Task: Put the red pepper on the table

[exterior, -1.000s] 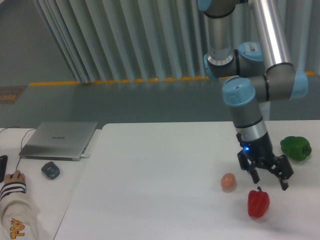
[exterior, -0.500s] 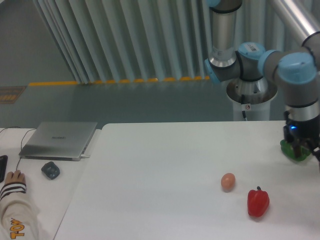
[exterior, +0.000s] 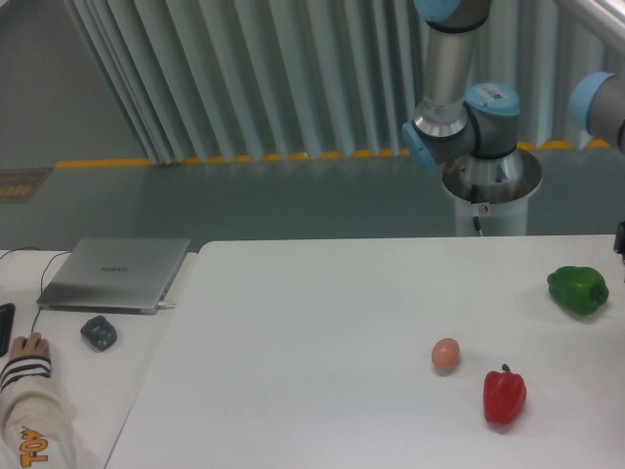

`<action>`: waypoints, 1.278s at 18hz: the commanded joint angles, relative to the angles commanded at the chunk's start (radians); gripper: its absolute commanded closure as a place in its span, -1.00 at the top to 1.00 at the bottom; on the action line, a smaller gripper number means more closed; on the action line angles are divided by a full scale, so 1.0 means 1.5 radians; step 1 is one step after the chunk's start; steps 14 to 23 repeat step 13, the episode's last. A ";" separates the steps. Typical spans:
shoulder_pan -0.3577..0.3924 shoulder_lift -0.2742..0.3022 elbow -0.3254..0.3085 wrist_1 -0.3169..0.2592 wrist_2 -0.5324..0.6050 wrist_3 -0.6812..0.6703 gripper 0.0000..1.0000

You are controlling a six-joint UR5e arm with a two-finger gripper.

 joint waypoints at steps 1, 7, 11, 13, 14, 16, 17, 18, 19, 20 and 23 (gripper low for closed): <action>0.005 0.000 0.000 0.000 -0.001 0.016 1.00; 0.028 -0.028 0.014 0.005 -0.005 0.111 1.00; 0.030 -0.029 0.015 0.006 -0.007 0.111 1.00; 0.031 -0.029 0.015 0.006 -0.008 0.111 1.00; 0.031 -0.029 0.015 0.006 -0.008 0.111 1.00; 0.031 -0.029 0.015 0.006 -0.008 0.111 1.00; 0.031 -0.029 0.015 0.006 -0.008 0.111 1.00; 0.031 -0.029 0.015 0.006 -0.008 0.111 1.00; 0.031 -0.029 0.015 0.006 -0.008 0.111 1.00; 0.031 -0.029 0.015 0.006 -0.008 0.111 1.00; 0.031 -0.029 0.015 0.006 -0.008 0.111 1.00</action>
